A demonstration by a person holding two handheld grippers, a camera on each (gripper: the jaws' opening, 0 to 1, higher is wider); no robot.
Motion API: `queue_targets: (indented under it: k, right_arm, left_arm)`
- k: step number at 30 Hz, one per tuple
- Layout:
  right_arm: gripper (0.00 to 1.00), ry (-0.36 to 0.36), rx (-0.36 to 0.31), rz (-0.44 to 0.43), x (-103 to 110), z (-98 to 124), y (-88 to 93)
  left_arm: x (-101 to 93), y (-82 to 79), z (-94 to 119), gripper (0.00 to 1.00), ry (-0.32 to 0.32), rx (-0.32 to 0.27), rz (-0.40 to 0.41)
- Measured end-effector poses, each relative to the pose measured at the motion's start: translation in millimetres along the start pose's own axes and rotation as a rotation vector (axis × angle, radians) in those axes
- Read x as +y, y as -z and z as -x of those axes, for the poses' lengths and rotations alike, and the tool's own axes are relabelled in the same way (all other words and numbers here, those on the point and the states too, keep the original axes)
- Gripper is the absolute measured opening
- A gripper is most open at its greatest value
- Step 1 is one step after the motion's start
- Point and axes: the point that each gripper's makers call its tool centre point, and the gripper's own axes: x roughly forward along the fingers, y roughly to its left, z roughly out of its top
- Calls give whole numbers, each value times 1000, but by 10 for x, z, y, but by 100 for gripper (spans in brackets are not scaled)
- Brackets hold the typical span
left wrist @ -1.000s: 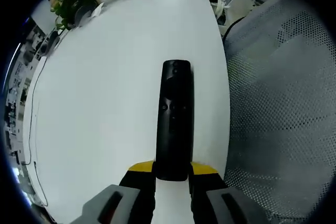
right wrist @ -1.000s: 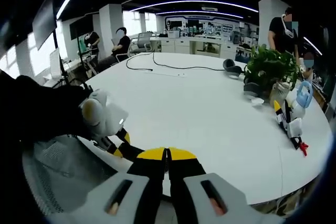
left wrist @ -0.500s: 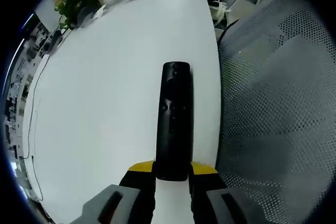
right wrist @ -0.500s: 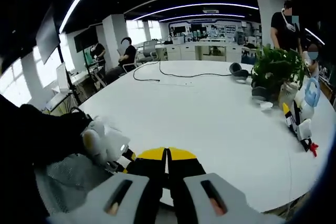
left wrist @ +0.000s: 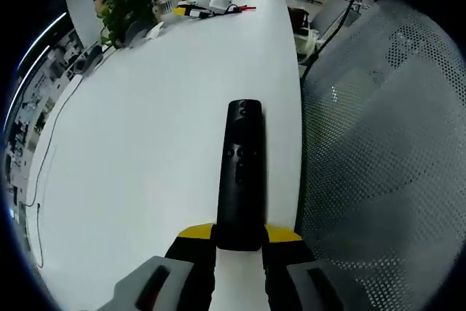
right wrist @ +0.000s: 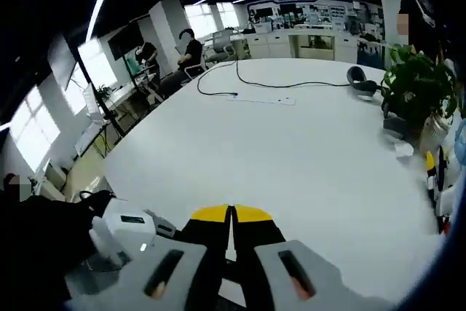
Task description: Press the specified remote control buttons in sequence, fully releasing each button before pressing the next.
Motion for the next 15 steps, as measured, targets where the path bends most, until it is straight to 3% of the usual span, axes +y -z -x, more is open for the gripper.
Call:
queue_targets:
  k: [3, 5, 11, 15]
  right_arm:
    - [0, 25, 139, -39, -104, -168, 261]
    - [0, 31, 194, -84, -145, -263, 411]
    - [0, 58, 257, -150, -269, -418, 783]
    - [0, 80, 388, -148, -337, -433, 1103]
  left_arm:
    - [8, 13, 7, 24, 2, -53, 4]
    - [6, 11, 6, 24, 2, -76, 16]
    - [-4, -10, -2, 24, -2, -107, 10]
    - [-4, -16, -4, 24, 8, -127, 21]
